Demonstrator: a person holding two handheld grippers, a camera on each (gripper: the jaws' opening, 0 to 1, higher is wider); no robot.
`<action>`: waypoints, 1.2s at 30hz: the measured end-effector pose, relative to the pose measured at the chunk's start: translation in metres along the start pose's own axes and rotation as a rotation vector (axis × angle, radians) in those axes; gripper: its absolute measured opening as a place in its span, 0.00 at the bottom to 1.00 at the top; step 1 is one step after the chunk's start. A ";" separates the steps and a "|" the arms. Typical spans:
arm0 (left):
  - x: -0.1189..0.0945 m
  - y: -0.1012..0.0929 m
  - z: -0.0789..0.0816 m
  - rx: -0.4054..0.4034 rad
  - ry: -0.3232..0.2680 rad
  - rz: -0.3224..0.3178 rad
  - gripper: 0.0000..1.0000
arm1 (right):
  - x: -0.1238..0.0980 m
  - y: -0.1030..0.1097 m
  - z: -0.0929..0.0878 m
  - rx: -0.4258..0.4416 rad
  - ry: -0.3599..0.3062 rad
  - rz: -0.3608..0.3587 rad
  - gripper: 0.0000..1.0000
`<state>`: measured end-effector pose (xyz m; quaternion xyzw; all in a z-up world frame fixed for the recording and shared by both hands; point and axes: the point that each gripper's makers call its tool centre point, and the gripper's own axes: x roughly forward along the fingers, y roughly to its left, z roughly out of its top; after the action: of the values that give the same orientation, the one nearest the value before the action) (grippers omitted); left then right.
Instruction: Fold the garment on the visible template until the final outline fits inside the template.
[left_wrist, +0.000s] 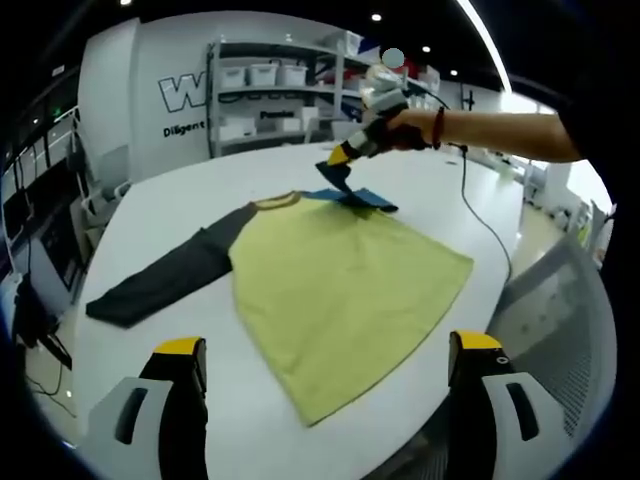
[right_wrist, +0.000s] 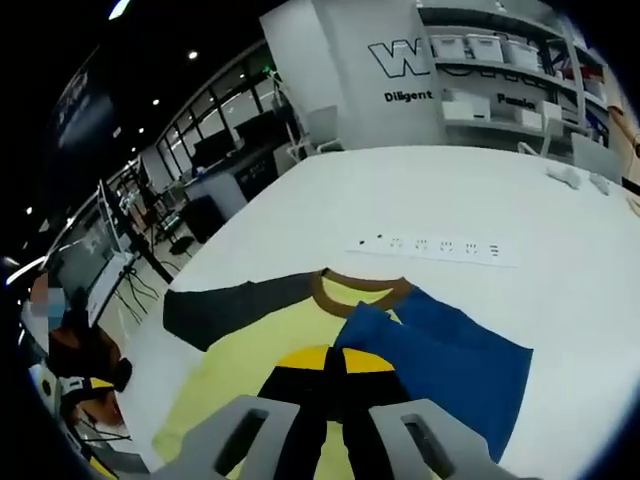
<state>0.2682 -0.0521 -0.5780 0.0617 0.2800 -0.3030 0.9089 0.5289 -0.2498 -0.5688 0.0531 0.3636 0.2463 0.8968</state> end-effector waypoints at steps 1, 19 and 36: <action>0.000 0.000 0.001 -0.001 -0.004 0.000 0.98 | 0.001 0.002 0.000 0.000 0.001 0.001 0.00; -0.003 0.000 -0.003 -0.014 0.008 -0.001 0.97 | 0.027 0.060 0.003 -0.054 0.018 0.066 0.00; -0.006 0.001 -0.004 -0.025 -0.007 0.000 0.98 | 0.043 0.106 -0.005 -0.143 0.044 0.113 0.00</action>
<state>0.2627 -0.0474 -0.5777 0.0490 0.2804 -0.2994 0.9107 0.5085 -0.1369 -0.5701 0.0042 0.3611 0.3229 0.8748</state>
